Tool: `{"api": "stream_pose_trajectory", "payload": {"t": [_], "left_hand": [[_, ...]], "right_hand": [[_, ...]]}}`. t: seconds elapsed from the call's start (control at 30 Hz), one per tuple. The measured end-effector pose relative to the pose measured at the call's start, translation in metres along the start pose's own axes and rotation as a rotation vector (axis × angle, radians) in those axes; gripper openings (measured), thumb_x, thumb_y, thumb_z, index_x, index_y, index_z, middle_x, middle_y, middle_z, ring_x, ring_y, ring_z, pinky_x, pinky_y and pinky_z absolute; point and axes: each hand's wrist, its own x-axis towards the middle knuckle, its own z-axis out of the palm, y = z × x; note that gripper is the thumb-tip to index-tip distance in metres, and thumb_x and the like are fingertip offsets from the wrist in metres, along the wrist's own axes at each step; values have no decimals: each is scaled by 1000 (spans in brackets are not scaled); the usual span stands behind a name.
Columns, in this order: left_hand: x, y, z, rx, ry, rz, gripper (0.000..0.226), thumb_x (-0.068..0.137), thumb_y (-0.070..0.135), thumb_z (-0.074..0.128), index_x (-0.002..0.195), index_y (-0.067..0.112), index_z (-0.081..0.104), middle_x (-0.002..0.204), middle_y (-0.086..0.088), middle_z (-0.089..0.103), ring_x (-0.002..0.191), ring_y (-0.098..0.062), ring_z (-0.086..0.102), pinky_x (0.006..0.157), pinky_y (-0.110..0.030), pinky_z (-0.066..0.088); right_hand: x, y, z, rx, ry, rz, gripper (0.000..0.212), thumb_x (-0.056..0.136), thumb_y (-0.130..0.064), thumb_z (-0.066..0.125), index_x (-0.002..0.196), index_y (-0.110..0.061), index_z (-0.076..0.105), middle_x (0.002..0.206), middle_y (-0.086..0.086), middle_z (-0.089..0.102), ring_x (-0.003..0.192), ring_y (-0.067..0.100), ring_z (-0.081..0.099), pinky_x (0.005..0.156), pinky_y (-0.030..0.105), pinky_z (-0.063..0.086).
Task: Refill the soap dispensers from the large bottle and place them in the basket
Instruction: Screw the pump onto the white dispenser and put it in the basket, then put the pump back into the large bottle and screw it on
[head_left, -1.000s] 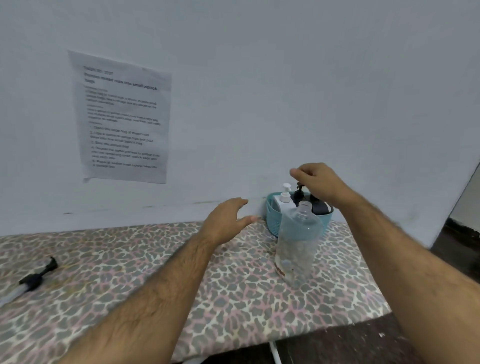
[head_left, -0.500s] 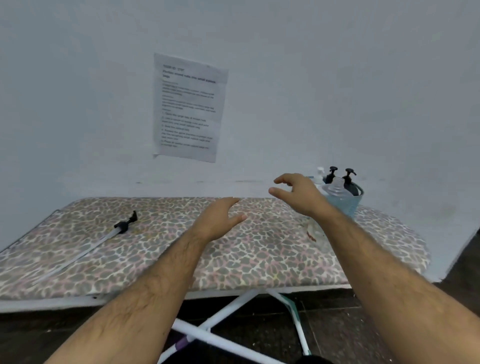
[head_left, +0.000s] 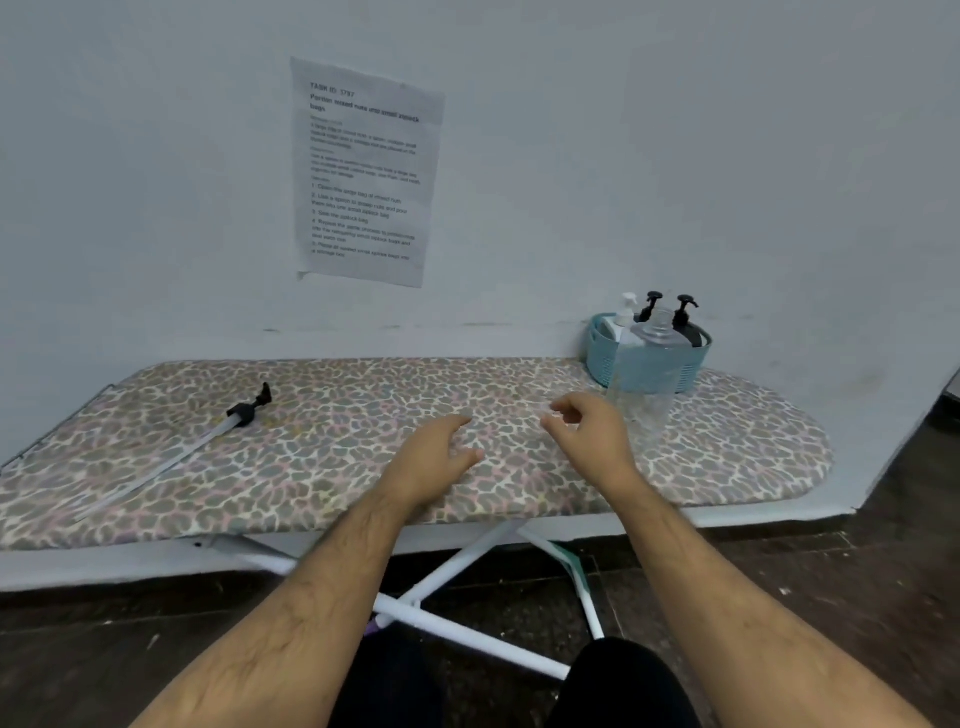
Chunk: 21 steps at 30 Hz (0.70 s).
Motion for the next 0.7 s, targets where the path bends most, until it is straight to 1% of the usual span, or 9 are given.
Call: {"api": "stream_pose_trajectory", "payload": {"t": [0.1, 0.2, 0.27, 0.33, 0.37, 0.43, 0.5, 0.6, 0.7], "left_hand": [[6, 15, 18, -28, -19, 25, 64, 93, 41, 61, 148, 19, 38, 152, -1, 41, 133, -18, 45, 109, -33, 36], [17, 36, 34, -24, -39, 65, 64, 93, 41, 60, 149, 19, 38, 152, -1, 41, 136, -17, 42, 111, -31, 32], [22, 50, 42, -41, -45, 82, 63, 93, 40, 60, 148, 18, 38, 152, -1, 41, 137, -16, 40, 113, -32, 31], [27, 63, 49, -53, -46, 100, 63, 93, 40, 60, 148, 19, 38, 152, 0, 41, 137, -16, 40, 114, -34, 31], [30, 69, 52, -54, -49, 105, 63, 93, 40, 60, 148, 19, 38, 152, 0, 41, 137, -16, 40, 115, -36, 31], [35, 78, 56, -65, -59, 106, 63, 93, 40, 60, 148, 19, 37, 152, 1, 41, 138, -16, 39, 115, -37, 31], [40, 84, 58, -77, -63, 103, 63, 93, 40, 61, 148, 20, 38, 152, 1, 42, 137, -16, 40, 114, -36, 32], [44, 91, 60, -71, -63, 94, 63, 92, 41, 61, 147, 21, 38, 151, 1, 43, 136, -16, 42, 113, -36, 34], [49, 95, 61, -76, -52, 88, 63, 92, 41, 61, 147, 22, 38, 151, 2, 42, 136, -15, 42, 113, -34, 34]], "right_hand": [[-8, 17, -14, 18, 125, 47, 17, 88, -29, 70, 97, -15, 71, 92, -5, 67, 84, 9, 60, 79, 30, 51], [-10, 28, -35, 14, 332, 112, 18, 85, -35, 72, 83, -18, 65, 79, -10, 59, 74, 9, 56, 64, 26, 42], [-6, 34, -47, 20, 457, 185, 30, 81, -40, 74, 86, -17, 56, 85, -4, 55, 79, 17, 54, 63, 26, 36], [2, 42, -59, 30, 530, 236, 48, 76, -44, 79, 103, -15, 51, 102, 1, 53, 94, 20, 53, 73, 31, 42], [7, 47, -64, 39, 537, 260, 62, 73, -47, 81, 114, -14, 49, 112, 4, 52, 103, 21, 52, 82, 36, 46], [18, 58, -72, 75, 475, 325, 90, 67, -51, 84, 136, -13, 40, 132, 9, 47, 120, 25, 48, 99, 45, 45], [26, 67, -75, 141, 364, 369, 106, 65, -50, 86, 147, -15, 30, 143, 11, 43, 131, 27, 43, 106, 49, 41], [33, 73, -75, 260, 275, 348, 105, 66, -41, 89, 148, -17, 28, 141, 8, 48, 130, 27, 47, 105, 43, 43], [40, 70, -75, 305, 233, 359, 101, 70, -41, 87, 149, -16, 28, 139, 8, 51, 127, 27, 51, 98, 38, 44]]}}
